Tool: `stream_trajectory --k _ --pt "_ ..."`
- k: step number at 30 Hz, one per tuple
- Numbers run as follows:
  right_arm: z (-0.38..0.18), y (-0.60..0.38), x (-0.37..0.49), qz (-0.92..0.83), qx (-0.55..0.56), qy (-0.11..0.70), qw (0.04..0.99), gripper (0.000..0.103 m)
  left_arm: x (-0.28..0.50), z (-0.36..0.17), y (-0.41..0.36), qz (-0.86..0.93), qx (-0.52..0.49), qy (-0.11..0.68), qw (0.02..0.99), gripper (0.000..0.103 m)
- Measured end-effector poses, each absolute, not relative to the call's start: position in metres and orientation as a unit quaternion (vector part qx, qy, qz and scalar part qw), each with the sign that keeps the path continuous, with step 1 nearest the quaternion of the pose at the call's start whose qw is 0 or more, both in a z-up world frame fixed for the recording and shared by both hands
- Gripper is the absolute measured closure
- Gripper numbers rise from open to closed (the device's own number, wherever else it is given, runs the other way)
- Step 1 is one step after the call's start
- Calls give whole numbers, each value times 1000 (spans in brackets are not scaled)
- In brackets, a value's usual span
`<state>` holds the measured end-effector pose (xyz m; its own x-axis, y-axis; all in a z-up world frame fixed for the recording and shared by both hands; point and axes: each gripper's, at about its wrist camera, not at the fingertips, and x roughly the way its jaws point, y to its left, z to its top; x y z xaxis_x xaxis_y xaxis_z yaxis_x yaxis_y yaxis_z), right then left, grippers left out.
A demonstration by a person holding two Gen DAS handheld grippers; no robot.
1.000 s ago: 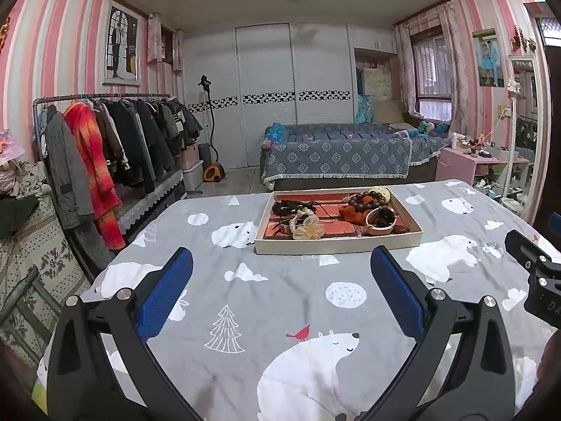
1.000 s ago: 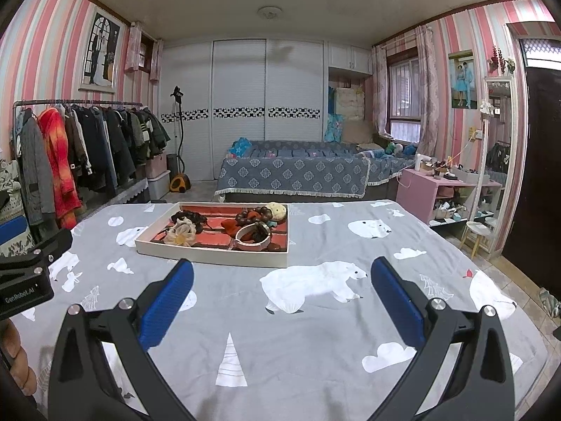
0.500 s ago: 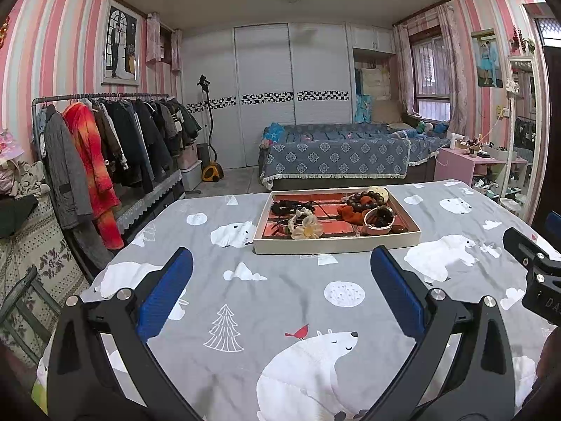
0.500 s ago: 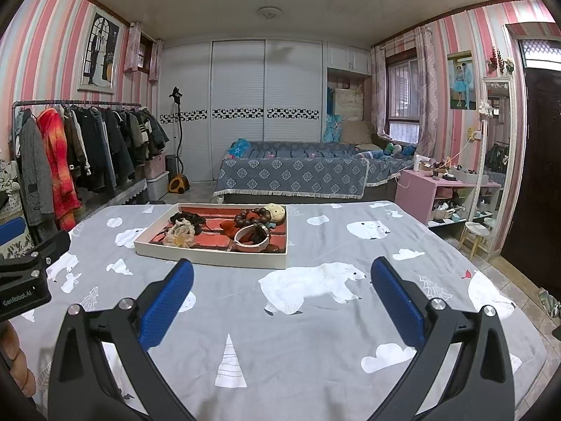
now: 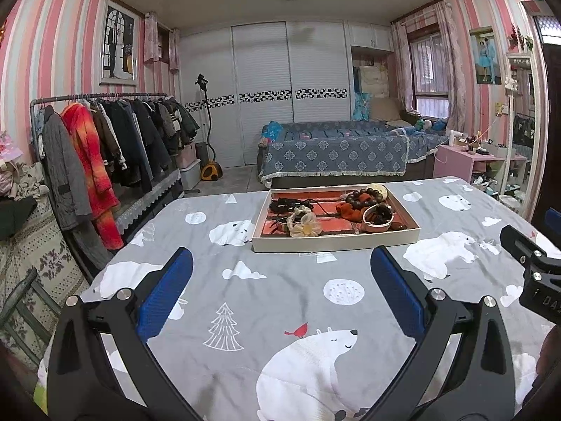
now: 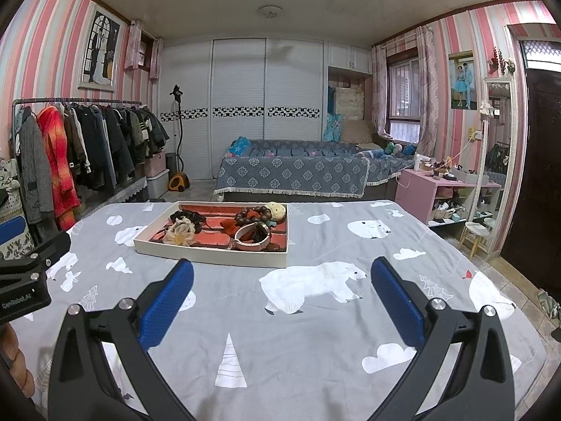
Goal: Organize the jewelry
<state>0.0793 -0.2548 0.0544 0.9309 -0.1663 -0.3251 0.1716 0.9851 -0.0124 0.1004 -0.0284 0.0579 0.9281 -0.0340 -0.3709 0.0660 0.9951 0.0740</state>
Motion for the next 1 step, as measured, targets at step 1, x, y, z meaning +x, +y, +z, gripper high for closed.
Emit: stream_trajectory --k 1 --pt "55 -255 80 -86 8 165 983 4 100 58 -29 -25 43 187 981 5"
